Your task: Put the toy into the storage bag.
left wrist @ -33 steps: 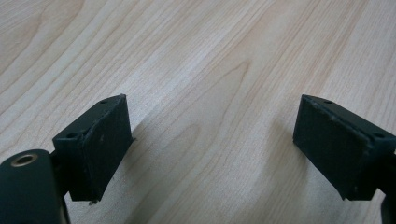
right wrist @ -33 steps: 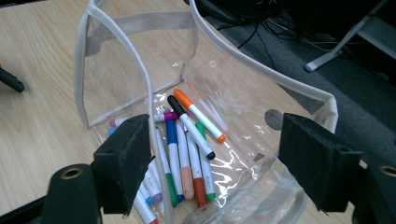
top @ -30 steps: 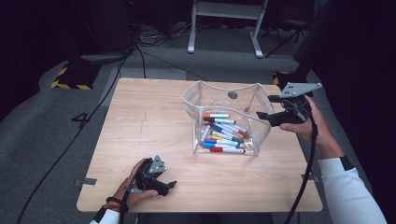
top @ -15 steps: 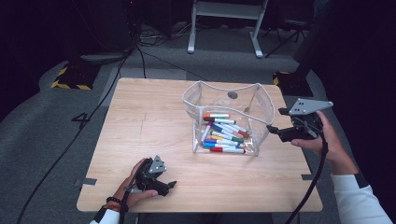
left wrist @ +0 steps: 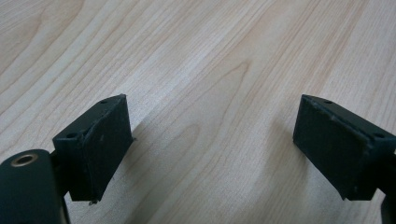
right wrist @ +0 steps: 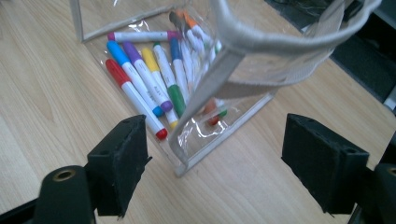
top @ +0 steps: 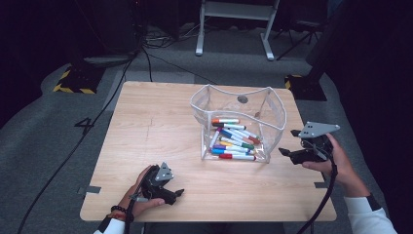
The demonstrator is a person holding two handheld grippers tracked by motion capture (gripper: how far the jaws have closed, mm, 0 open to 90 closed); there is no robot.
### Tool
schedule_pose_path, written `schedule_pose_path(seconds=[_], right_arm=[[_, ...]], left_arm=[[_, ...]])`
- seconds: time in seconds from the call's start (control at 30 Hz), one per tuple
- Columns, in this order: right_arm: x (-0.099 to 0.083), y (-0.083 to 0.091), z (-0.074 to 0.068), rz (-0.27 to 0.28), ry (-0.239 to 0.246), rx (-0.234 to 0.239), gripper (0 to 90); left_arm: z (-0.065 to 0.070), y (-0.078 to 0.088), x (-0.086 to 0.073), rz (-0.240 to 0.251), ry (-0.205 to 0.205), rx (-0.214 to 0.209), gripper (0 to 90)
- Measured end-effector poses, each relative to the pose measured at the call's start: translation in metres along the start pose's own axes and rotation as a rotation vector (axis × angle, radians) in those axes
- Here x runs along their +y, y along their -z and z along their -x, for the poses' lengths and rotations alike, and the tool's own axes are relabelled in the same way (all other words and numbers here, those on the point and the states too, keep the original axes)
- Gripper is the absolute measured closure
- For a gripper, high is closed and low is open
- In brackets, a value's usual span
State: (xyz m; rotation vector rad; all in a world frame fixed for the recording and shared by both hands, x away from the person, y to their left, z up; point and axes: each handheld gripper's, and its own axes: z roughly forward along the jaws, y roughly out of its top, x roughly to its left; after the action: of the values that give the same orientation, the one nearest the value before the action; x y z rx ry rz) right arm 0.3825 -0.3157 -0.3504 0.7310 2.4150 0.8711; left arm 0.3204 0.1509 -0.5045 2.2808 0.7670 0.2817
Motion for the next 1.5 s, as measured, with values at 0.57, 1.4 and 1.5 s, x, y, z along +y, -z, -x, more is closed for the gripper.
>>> schedule_pose_path(seconds=[0.57, 1.4, 1.5], right_arm=[[-0.050, -0.037, -0.013, -0.103, -0.019, 0.000, 23.3], [-0.138, -0.049, -0.034, -0.074, -0.142, 0.056, 22.7], [-0.148, -0.046, -0.035, -0.062, -0.174, 0.053, 20.9]], left_arm=[[0.000, 0.000, 0.000, 0.000, 0.000, 0.000, 11.7], [0.000, 0.000, 0.000, 0.000, 0.000, 0.000, 11.7], [0.000, 0.000, 0.000, 0.000, -0.001, 0.001, 11.7]])
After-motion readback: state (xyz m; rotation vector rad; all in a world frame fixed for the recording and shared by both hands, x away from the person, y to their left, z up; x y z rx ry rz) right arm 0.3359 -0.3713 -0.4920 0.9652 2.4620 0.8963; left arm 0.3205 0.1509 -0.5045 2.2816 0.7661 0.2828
